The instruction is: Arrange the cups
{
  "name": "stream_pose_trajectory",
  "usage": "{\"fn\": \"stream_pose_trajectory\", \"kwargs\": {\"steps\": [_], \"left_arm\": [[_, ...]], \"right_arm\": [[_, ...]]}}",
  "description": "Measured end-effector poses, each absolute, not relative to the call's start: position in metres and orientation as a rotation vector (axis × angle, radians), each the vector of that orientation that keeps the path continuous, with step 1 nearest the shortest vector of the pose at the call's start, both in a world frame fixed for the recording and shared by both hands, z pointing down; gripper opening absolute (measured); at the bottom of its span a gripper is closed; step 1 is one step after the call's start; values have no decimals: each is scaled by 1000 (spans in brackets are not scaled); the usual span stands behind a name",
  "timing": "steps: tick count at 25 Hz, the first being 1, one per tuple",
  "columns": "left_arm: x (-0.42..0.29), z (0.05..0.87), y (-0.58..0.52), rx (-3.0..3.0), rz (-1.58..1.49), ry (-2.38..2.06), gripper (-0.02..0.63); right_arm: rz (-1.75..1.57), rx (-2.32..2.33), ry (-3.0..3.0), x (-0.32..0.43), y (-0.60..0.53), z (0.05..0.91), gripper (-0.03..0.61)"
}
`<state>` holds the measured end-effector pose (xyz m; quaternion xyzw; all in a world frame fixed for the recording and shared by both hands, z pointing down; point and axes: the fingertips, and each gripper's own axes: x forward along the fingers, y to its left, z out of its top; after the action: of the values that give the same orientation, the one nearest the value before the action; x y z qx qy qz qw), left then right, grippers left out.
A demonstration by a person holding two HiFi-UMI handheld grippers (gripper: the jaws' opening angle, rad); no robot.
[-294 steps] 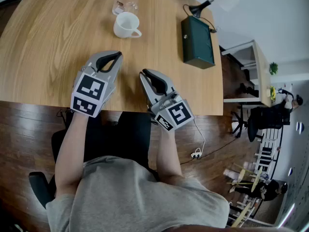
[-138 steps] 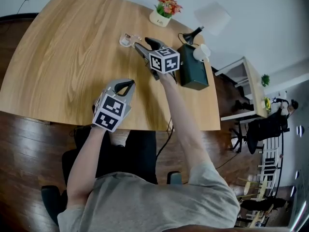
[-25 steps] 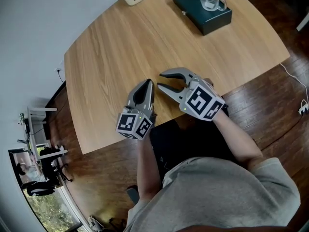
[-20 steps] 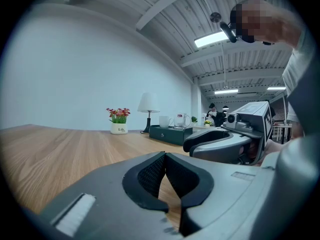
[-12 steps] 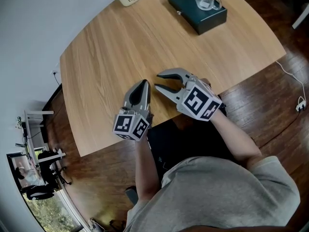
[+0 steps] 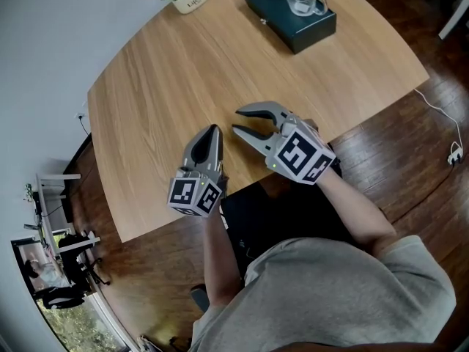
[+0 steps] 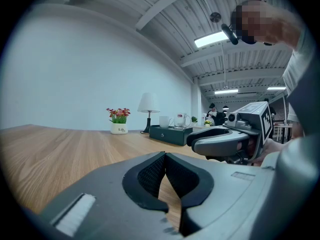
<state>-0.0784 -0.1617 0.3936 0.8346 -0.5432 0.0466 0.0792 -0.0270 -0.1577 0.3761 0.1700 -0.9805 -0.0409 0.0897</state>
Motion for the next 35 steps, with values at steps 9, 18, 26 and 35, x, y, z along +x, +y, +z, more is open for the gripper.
{"fn": "stream_pose_trajectory", "kwargs": {"steps": [9,18,26,35], "left_arm": [[-79,393,-162,2498,140,-1624,11],[-79,393,-162,2498,140,-1625,11],[-79,394,-162,2499,140,-1625,11],[-80,394,-162,2497,139,-1625,10]], "right_arm": [[-119,582,-2938,-15,-165,367,92],[-129,602,-2931,-8,-166,366,92],[-158,611,-2920,-2,-167,366,92],[-152,622,-2916,3,-166,366,92]]}}
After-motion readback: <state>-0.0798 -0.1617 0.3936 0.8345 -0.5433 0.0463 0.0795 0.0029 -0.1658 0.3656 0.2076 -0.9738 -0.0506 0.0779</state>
